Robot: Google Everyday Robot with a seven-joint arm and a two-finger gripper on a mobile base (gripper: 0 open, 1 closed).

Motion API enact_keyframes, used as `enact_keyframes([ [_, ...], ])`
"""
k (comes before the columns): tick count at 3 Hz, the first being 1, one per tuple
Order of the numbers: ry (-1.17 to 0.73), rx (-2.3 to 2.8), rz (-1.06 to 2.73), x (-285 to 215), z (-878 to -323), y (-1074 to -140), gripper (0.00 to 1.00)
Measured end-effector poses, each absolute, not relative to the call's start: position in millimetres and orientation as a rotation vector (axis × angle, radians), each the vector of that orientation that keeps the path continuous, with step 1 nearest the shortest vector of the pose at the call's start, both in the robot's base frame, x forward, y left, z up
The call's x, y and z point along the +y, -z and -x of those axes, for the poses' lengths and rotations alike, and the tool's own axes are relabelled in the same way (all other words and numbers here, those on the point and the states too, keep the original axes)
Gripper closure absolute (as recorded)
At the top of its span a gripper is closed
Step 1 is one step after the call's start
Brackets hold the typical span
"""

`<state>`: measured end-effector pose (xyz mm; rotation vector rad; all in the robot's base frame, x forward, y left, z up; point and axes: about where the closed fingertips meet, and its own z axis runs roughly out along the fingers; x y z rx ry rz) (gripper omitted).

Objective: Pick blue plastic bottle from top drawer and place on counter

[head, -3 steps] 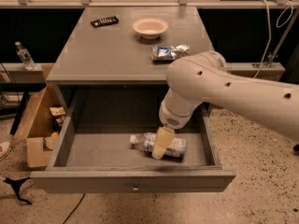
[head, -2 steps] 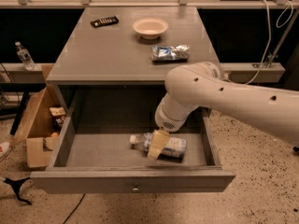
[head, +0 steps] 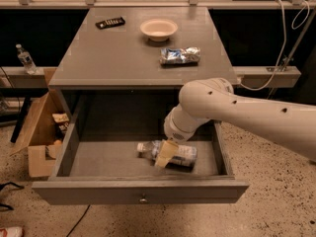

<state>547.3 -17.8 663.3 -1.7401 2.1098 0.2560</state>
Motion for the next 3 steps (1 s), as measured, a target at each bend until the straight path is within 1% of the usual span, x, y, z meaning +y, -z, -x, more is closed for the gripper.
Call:
enact_keyframes([
  [2,-0.236,2.089,1.759,-24,-557,-644,0.00],
  [3,-0.241,2.088,1.748,-36,-562,-626,0.15],
])
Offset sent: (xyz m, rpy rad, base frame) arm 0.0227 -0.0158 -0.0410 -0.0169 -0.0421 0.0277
